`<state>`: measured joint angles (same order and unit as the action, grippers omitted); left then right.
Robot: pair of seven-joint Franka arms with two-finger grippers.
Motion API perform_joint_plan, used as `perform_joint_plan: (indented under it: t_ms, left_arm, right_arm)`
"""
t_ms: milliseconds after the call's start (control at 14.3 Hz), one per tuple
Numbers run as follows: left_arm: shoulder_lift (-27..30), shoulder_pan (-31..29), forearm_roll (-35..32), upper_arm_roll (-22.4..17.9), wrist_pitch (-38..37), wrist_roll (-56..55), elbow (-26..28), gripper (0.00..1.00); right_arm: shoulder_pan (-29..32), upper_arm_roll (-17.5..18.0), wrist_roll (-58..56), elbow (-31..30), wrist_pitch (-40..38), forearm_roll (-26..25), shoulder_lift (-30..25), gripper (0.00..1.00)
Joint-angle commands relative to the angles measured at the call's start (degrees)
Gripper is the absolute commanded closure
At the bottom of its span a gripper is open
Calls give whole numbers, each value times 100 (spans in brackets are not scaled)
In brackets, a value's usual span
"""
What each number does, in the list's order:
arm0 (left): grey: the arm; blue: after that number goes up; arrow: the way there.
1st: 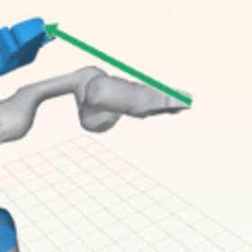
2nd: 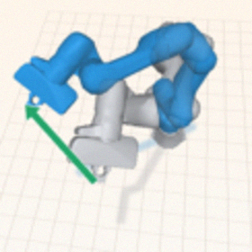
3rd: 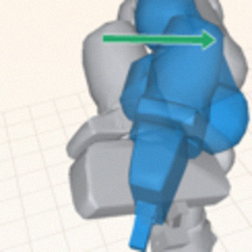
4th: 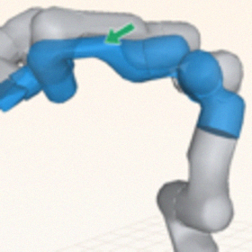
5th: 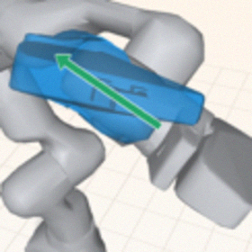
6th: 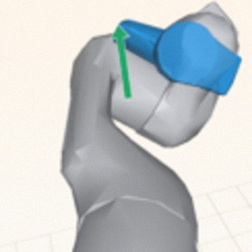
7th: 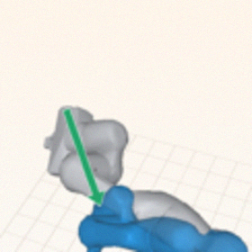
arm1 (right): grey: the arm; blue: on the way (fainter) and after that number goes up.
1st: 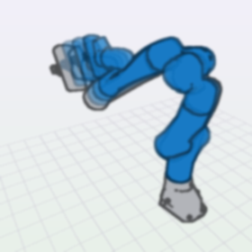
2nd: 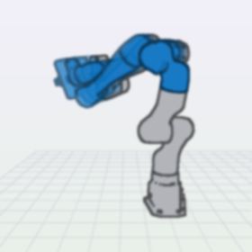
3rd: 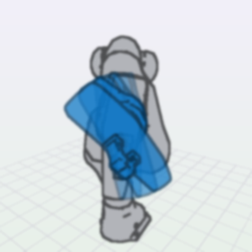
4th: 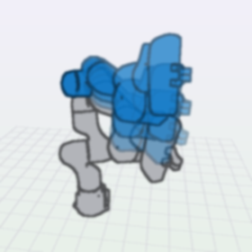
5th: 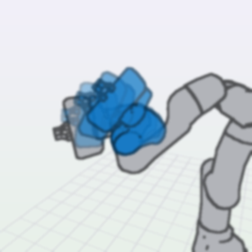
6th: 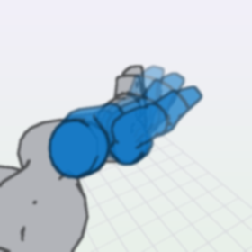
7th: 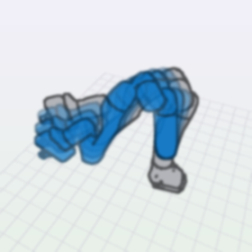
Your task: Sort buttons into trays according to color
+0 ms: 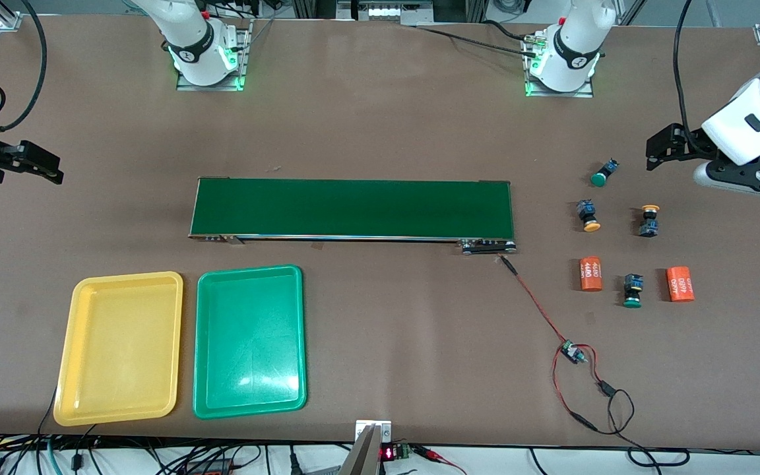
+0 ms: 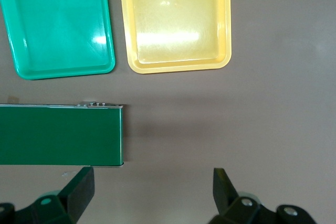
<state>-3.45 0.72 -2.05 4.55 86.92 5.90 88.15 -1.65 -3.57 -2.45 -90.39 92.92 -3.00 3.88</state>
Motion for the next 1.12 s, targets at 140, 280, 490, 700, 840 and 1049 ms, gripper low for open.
perform_joint_plan:
  t_ms: [140,280,490,700,840,1049]
  left_arm:
    - [-24,-11,-15,11,-114,43,-131,0]
    - [-24,-11,-15,11,-123,42,-131,0]
    - [-33,-11,2,11,-175,16,-131,0]
    - [-76,-11,-6,11,-254,7,-122,0]
    - [-234,-46,2,-15,-272,7,-114,0]
    - [-374,-63,11,-59,-263,25,-105,0]
  right_arm:
    - [33,6,-19,-58,-72,89,-116,0]
    - [42,6,-19,-58,-72,89,-116,0]
    - [42,6,-27,-58,-72,89,-116,0]
    - [42,6,-27,-58,-72,89,-107,0]
    - [42,6,-27,-58,-72,89,-107,0]
    - [42,6,-27,-58,-63,89,-107,0]
